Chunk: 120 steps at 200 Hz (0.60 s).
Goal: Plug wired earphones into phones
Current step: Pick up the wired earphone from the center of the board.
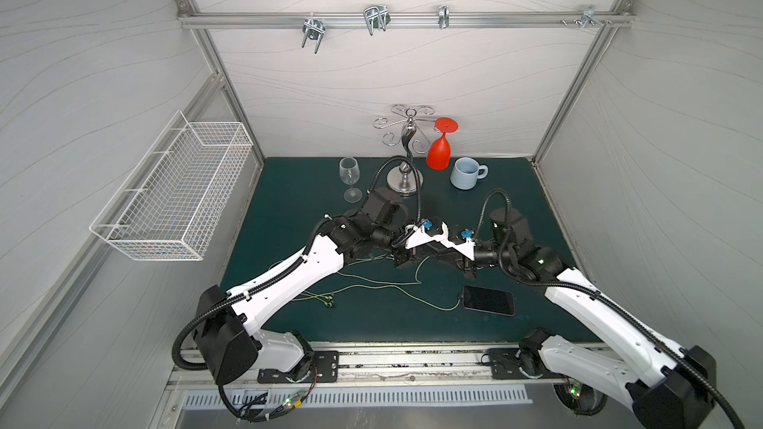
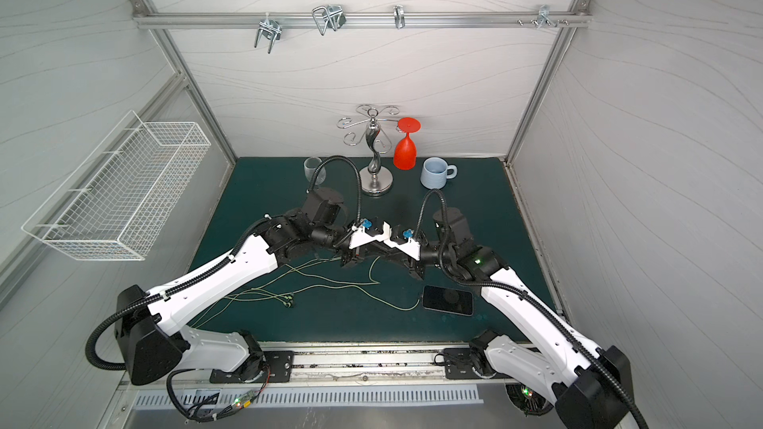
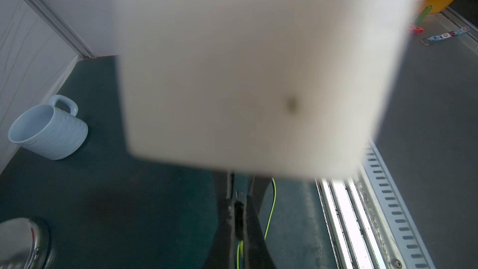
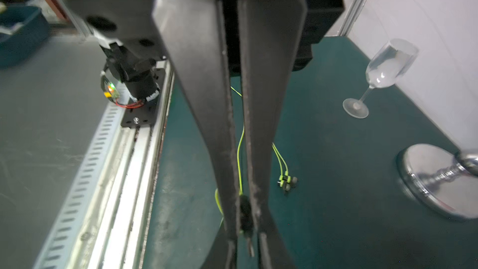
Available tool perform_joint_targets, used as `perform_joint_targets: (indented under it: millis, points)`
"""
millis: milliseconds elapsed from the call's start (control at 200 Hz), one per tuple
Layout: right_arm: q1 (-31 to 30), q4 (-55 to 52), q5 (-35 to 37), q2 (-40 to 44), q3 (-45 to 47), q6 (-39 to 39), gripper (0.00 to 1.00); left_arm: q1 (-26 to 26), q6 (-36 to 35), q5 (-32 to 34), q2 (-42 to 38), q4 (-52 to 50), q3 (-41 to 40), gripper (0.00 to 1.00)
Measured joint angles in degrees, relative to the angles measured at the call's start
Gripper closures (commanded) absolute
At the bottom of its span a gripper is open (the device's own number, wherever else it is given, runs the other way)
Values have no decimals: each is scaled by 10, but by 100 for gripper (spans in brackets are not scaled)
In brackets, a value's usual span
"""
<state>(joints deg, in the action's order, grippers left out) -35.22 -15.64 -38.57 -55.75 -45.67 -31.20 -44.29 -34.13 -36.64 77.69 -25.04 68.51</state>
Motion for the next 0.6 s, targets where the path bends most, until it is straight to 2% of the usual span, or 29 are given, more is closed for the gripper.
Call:
perform_joint_targets:
  millis: [55, 125, 300, 395, 465, 500, 600]
  points:
    - [0, 0, 4, 9, 0, -11, 60, 0, 12, 3, 0, 1, -3, 100]
    - [6, -5, 9, 18, 0, -23, 47, 3, 26, 11, 0, 10, -6, 100]
    - [61, -33, 10, 38, -5, -45, 39, 24, 80, 31, 0, 44, -40, 100]
    - [116, -45, 14, 39, -12, -35, 30, 44, 122, 42, -1, 73, -66, 100]
    - [164, -39, 29, 28, -14, 13, 29, 55, 150, 53, -2, 94, -82, 100]
    - [189, -35, 46, 14, -18, 50, 25, 60, 165, 61, -3, 105, -89, 100]
    - [254, -28, 129, -59, -48, 195, 24, 65, 212, 74, -6, 144, -111, 100]
